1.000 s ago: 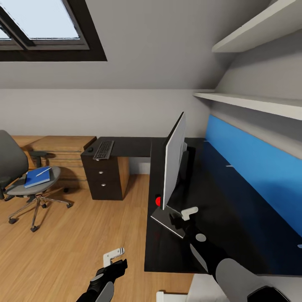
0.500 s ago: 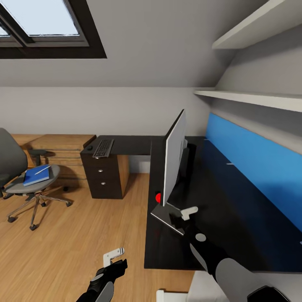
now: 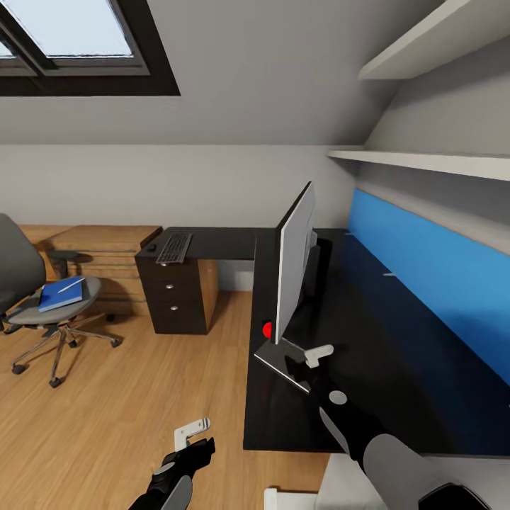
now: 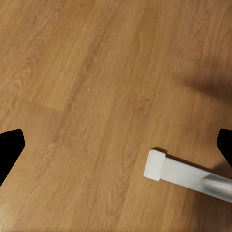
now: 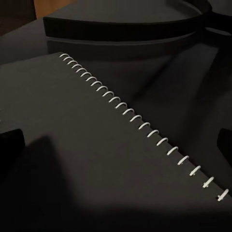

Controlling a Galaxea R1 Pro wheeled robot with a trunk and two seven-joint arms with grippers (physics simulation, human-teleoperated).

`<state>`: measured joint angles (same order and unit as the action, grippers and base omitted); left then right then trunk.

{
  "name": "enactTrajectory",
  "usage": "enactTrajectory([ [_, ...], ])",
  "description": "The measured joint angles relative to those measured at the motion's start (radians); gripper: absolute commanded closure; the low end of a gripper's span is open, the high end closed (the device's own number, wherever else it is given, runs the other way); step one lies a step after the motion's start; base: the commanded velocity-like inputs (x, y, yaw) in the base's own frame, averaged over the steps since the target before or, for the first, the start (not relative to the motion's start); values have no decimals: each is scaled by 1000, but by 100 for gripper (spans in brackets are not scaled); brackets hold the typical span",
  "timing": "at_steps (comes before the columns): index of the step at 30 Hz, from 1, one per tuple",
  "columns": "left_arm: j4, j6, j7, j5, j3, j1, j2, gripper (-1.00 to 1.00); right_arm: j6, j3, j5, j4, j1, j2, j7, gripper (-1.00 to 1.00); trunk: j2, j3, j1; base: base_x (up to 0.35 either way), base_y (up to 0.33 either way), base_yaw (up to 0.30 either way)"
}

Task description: In the bedroom, organize the workspace by keeping the computer under the desk, ensuring the monitor is on the desk, placing the keyboard on the desk next to the monitor, placing the mouse on the desk next to the keyboard, moving the folder from the swivel chair onto the desk next to the mouse, stacking the notebook on top of the folder with the pen on top of the notebook, and positioning the swivel chair next to the desk.

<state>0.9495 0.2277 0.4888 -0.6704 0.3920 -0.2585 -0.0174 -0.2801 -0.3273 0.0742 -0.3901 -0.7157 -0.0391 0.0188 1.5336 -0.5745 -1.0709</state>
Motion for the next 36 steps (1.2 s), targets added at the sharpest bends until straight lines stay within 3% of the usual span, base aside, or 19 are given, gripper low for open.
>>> enactTrajectory([
  [14,0,0,1,0,0,0,0,-100,1,-1,0,-37,0,0,2,-100,63,-28,-34,0,0,0],
  [28,0,0,0,0,-1,0,0,-100,2,-1,0,-38,0,0,3,-100,63,-28,-35,-5,0,0],
  [36,0,0,-1,0,0,0,0,-100,1,1,2,-36,0,0,4,-100,63,-28,-35,-213,0,0],
])
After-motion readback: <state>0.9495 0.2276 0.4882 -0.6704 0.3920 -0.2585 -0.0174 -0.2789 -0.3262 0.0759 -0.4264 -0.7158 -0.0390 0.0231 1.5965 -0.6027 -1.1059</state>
